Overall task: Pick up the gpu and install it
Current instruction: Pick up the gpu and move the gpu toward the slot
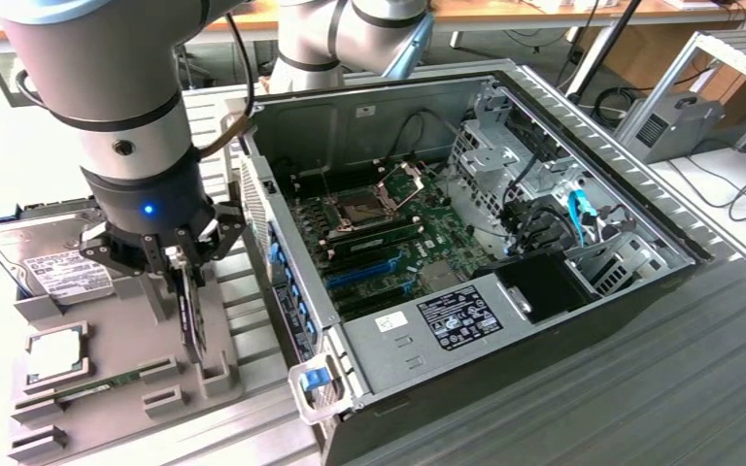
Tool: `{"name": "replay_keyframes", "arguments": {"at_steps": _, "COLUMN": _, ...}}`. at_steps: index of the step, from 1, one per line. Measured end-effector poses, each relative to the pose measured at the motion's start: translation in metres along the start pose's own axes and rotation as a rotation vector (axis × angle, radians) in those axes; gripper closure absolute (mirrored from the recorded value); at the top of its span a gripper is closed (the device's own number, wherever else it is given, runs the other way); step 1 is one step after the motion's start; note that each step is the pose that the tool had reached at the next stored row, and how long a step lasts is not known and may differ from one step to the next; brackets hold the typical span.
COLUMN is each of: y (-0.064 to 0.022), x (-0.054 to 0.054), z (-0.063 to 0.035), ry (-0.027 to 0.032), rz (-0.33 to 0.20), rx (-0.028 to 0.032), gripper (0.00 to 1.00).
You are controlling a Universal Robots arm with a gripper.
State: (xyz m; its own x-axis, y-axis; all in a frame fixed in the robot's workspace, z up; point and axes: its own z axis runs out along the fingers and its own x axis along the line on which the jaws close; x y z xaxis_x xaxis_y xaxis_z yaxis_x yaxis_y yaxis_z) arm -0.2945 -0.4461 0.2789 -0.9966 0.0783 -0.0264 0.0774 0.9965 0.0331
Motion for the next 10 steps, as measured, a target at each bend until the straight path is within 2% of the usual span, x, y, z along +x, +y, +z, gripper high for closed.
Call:
{"name": "replay_keyframes", "arguments": {"at_steps": 7, "y": 0.0, "x": 0.0, "z": -0.0011, "ry": 0.0, "rz": 0.0, "rx": 0.0, "gripper": 0.71}}
{"name": "replay_keyframes", "arguments": {"at_steps": 10, "y": 0.0002, "x": -0.0001, "z": -0.0049, "ry": 0.0, "rz": 0.0, "rx": 0.0, "gripper": 0.71}}
